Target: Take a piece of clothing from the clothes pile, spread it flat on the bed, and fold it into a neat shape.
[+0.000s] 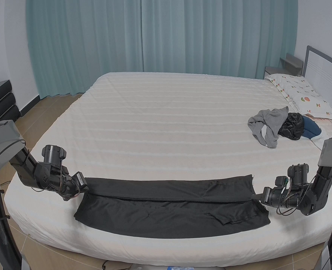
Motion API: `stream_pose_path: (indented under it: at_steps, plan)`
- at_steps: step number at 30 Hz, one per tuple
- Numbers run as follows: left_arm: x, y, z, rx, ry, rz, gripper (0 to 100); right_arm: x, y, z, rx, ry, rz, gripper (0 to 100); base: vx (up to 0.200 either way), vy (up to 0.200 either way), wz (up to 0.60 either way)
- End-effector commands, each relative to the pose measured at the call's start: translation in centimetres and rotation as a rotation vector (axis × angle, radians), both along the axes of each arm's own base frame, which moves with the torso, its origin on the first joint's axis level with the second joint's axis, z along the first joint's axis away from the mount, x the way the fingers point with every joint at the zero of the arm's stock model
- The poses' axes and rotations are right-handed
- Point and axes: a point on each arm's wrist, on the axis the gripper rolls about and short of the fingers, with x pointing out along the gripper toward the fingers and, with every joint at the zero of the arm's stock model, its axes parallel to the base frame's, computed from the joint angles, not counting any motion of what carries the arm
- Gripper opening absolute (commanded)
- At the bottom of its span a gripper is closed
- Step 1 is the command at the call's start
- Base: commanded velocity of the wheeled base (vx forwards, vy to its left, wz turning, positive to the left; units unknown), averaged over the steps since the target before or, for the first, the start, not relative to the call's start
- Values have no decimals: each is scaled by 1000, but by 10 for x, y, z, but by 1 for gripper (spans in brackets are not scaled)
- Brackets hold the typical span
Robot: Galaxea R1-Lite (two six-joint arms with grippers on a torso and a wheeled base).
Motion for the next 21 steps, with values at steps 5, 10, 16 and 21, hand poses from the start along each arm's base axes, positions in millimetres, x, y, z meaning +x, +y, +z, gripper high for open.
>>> stream_pose_path:
  at_steps: [5, 10, 16, 21]
  plan:
    - [-3, 3, 15, 9, -30, 0, 0, 0, 0, 3, 1, -9, 0, 0, 0, 0, 0]
    - [-2, 5, 16, 10, -31, 4, 0, -1, 1, 6, 1, -17, 2, 0, 0, 0, 0]
    - [-4, 6, 12, 23, 16, -16, 0, -2, 2, 7, 0, -18, 3, 0, 0, 0, 0]
    - [-5, 5, 10, 28, 28, -29, 0, -2, 4, 2, -7, -1, 5, 0, 0, 0, 0]
